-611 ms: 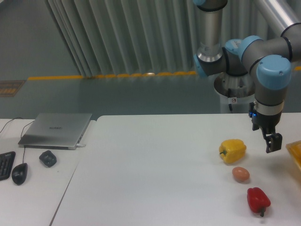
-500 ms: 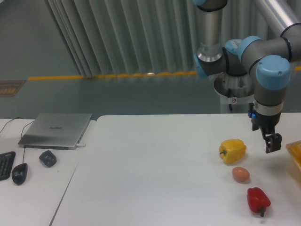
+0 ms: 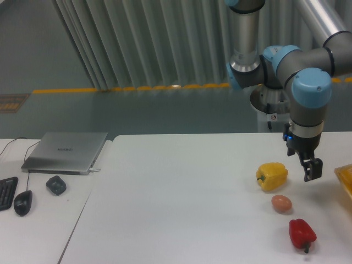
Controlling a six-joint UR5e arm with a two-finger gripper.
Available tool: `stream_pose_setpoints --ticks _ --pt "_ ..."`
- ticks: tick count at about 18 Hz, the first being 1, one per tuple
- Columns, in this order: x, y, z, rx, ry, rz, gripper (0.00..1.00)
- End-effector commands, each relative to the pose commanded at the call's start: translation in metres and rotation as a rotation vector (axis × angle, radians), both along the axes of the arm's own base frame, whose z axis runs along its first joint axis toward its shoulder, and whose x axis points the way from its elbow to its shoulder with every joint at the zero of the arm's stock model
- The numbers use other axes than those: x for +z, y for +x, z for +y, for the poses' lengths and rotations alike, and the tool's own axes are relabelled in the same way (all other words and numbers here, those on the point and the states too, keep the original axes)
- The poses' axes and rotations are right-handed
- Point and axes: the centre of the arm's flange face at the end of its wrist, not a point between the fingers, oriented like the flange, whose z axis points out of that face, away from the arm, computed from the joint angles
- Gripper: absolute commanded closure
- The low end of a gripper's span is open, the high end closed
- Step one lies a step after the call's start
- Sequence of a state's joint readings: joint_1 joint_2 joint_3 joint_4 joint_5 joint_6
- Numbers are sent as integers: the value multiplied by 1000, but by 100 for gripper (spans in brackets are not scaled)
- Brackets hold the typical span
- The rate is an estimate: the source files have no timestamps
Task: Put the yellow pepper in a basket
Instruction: 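Lower the open gripper down onto the yellow bell pepper, then close the gripper around the yellow pepper's top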
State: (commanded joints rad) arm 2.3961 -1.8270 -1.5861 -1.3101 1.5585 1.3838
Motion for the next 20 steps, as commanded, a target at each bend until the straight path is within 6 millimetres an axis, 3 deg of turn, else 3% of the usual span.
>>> stream_pose_setpoints --ticks 3,6,10,16,20 --pt "7 11 2 58 4 5 0" --pt "-6 31 8 60 -12 -16 0" --pt "-3 45 11 46 -16 -9 0" --pt "-25 71 5 1 -112 8 0" --pt "-35 72 -2 -6 -163 16 0"
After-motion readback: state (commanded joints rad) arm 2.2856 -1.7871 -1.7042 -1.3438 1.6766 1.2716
